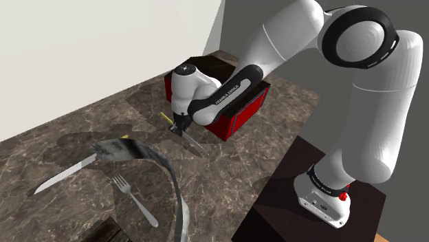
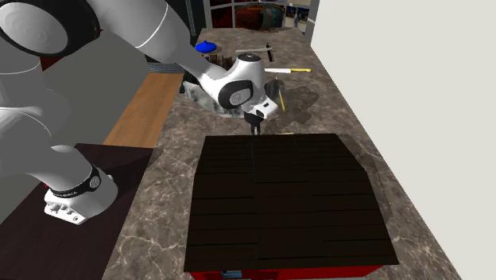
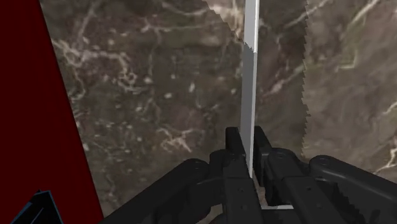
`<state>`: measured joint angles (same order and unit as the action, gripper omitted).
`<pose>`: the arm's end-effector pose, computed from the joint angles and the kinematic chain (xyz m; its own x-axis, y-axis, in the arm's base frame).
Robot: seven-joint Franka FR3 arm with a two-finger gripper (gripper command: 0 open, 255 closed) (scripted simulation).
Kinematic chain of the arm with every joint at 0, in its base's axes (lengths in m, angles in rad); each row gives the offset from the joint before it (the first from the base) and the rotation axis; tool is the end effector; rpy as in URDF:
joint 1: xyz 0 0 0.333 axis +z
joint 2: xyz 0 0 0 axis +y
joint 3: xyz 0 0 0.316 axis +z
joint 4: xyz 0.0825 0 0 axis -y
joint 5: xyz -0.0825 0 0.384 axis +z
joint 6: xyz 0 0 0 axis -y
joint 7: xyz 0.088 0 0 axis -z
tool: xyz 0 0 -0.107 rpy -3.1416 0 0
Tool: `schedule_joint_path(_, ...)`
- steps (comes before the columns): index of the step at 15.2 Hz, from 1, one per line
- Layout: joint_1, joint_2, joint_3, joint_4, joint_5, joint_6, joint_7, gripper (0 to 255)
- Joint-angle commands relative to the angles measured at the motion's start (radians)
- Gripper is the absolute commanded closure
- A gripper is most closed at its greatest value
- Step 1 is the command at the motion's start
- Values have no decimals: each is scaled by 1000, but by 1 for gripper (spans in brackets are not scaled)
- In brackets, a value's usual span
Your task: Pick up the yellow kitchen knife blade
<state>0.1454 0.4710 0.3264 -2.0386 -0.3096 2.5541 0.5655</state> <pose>0.5393 0.2747 0.2275 0.9889 0.1182 0.0902 0.1191 -0.9929 -0.0043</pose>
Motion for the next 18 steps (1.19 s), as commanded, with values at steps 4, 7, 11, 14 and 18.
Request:
schedule_joint_path(4, 0, 1, 0, 0, 0, 0, 0, 255)
schedule_joint_path(7, -5, -14, 6, -2, 8, -11, -6, 255)
schedule_joint_path(11, -18, -54, 23, -1, 33, -50, -24, 255)
schedule_joint_path(14, -26, -84, 34, 1, 51, -81, -38, 255)
schedule_joint_path(18, -36, -121, 48, 8, 76, -122, -55, 255)
